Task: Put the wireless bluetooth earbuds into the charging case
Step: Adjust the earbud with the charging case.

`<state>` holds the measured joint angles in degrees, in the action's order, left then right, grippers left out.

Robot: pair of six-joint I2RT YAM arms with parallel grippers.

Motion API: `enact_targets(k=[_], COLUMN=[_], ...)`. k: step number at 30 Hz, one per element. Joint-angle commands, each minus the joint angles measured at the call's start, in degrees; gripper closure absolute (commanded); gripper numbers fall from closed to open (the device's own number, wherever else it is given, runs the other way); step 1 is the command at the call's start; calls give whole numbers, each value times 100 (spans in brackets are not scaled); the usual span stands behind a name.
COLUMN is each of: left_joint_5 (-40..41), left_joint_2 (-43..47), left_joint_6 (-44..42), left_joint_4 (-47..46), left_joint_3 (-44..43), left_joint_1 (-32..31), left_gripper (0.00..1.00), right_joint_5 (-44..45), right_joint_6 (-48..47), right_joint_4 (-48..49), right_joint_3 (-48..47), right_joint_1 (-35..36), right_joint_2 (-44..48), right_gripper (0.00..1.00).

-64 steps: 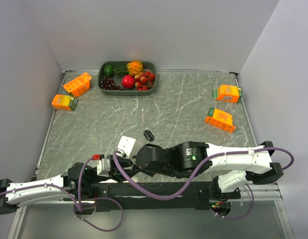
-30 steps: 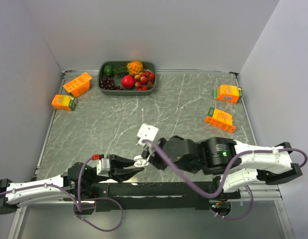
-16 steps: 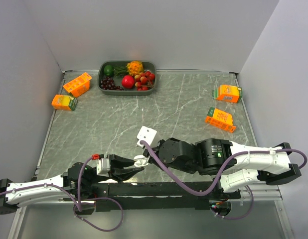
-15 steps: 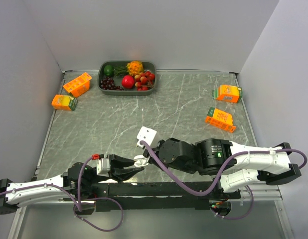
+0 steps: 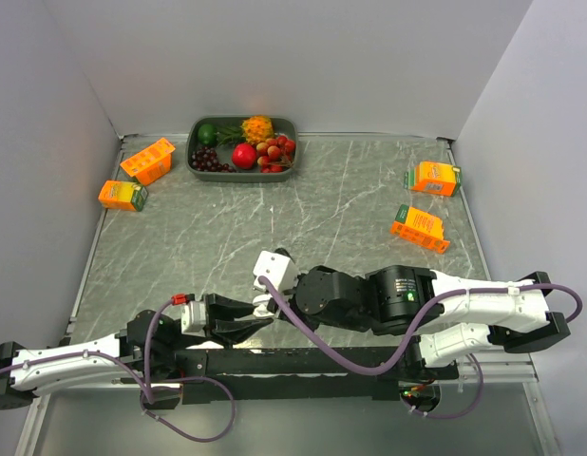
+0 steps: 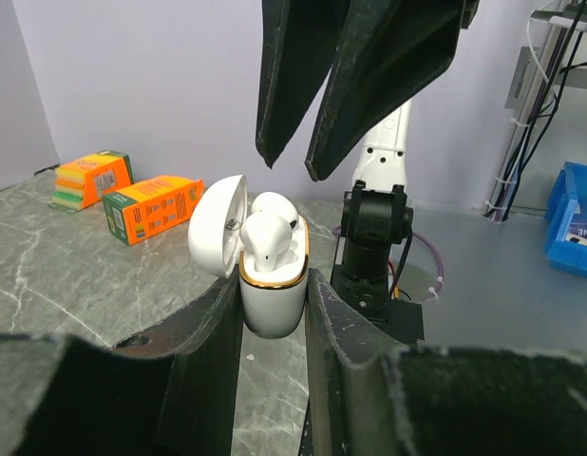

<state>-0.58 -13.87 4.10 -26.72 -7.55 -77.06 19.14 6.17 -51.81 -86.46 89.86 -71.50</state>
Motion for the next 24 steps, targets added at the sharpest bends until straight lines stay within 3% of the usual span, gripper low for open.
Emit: enact_targets(k=[1,15,24], left_joint_5=[40,-188,-206], left_joint_2=[95,-37,-55], left_joint_6=[-32,30,65], left_joint_4=[-290,-413,-457], left_joint_3=[-264,-282,-273], left_joint_1=[-11,-11,-20], left_gripper=[99,99,99], right_joint_5=[-129,-42,231], right_joint_6=[-108,-213,24], right_joint_4=[-75,-22,-66], right_joint_3=[-161,-258,-390], right_joint_1=[22,22,22], right_joint_2=[-56,-294,-434], right_gripper=[66,71,84])
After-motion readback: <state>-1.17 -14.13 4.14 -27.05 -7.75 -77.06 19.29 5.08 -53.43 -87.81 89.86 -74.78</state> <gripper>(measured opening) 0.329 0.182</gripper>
